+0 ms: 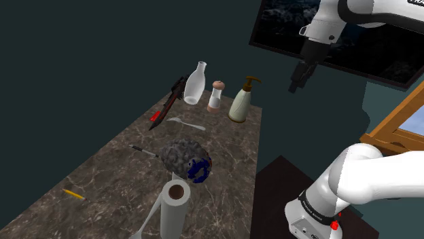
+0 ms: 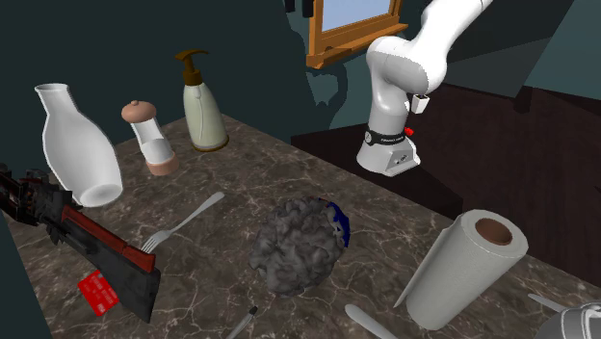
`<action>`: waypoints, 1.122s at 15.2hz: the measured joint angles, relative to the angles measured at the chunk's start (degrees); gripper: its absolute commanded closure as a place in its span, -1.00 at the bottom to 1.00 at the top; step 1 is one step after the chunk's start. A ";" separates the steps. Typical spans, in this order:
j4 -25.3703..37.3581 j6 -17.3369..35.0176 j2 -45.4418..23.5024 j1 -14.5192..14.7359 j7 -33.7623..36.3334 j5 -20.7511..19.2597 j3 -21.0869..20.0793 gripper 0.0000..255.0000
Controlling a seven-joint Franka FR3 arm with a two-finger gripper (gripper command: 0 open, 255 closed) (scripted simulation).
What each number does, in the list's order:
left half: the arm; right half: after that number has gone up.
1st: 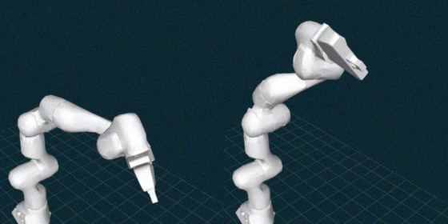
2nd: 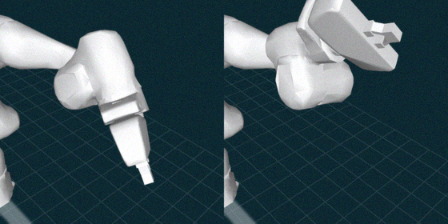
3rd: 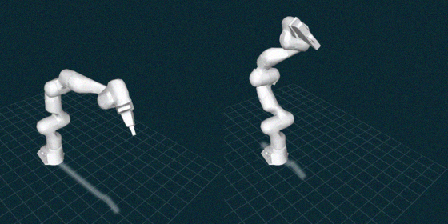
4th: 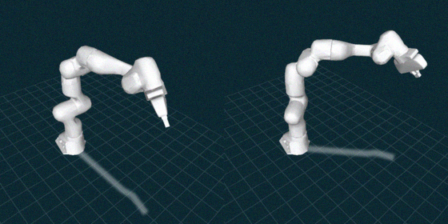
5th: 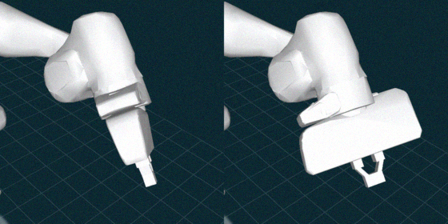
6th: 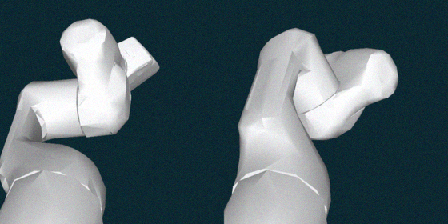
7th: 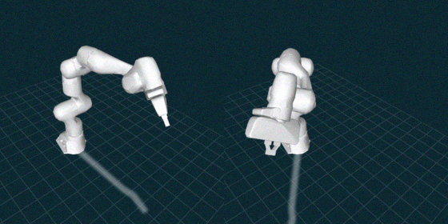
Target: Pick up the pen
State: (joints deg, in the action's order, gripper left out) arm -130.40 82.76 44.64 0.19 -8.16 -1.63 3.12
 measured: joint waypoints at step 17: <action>-1.28 21.10 -19.05 6.88 4.58 6.58 -9.23 -1.00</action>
State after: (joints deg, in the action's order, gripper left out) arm -131.68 103.87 25.58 7.07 -3.58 4.95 -6.12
